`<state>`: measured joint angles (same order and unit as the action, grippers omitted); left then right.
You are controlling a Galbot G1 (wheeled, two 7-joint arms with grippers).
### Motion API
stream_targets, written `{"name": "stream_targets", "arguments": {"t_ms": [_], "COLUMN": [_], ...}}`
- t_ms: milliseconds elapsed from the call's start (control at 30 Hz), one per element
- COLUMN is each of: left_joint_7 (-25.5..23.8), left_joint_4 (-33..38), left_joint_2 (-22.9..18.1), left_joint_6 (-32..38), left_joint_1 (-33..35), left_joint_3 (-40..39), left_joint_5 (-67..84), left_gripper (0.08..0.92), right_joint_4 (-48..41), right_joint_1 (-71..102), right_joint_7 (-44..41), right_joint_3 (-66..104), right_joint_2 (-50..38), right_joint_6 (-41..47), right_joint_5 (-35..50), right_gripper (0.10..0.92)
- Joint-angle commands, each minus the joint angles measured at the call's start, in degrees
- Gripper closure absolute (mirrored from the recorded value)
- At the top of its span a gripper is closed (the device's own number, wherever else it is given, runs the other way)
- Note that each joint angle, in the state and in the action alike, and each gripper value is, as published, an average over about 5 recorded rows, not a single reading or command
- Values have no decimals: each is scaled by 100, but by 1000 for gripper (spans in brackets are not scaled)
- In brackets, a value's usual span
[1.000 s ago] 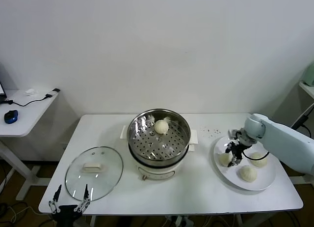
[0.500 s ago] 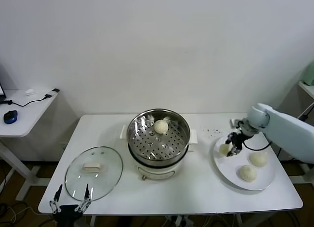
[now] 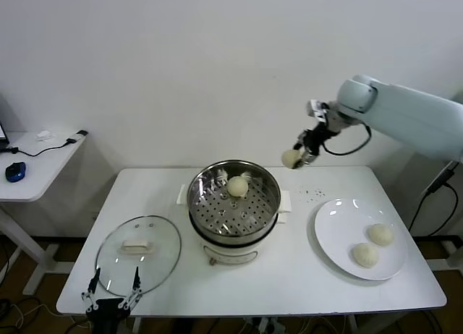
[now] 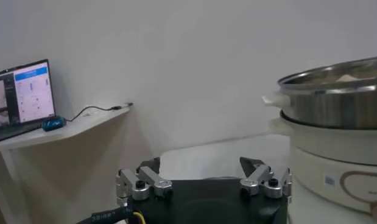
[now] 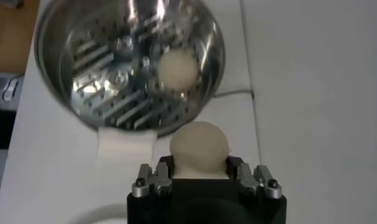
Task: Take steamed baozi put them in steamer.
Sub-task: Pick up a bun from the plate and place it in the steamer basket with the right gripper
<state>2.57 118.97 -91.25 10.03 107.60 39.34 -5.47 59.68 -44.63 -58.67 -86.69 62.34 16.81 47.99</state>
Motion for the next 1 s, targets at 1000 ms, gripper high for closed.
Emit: {"name": "stream_targets", "arguments": {"t_ms": [1000], "left_joint_7": [1], "left_joint_4": [-125], "left_joint_2": [133], "left_joint_6": [-147], "left_joint_1": [-169], "left_joint_3": [117], "left_joint_5": [314], "left_gripper": [177], "right_joint_4": [61], "right_joint_1": [1035], "right_joint_7": [1351], "right_joint_3": [-806], "right_joint_2": [2123], "right_joint_6": [826], "right_joint_5": [900], "right_gripper": [447]}}
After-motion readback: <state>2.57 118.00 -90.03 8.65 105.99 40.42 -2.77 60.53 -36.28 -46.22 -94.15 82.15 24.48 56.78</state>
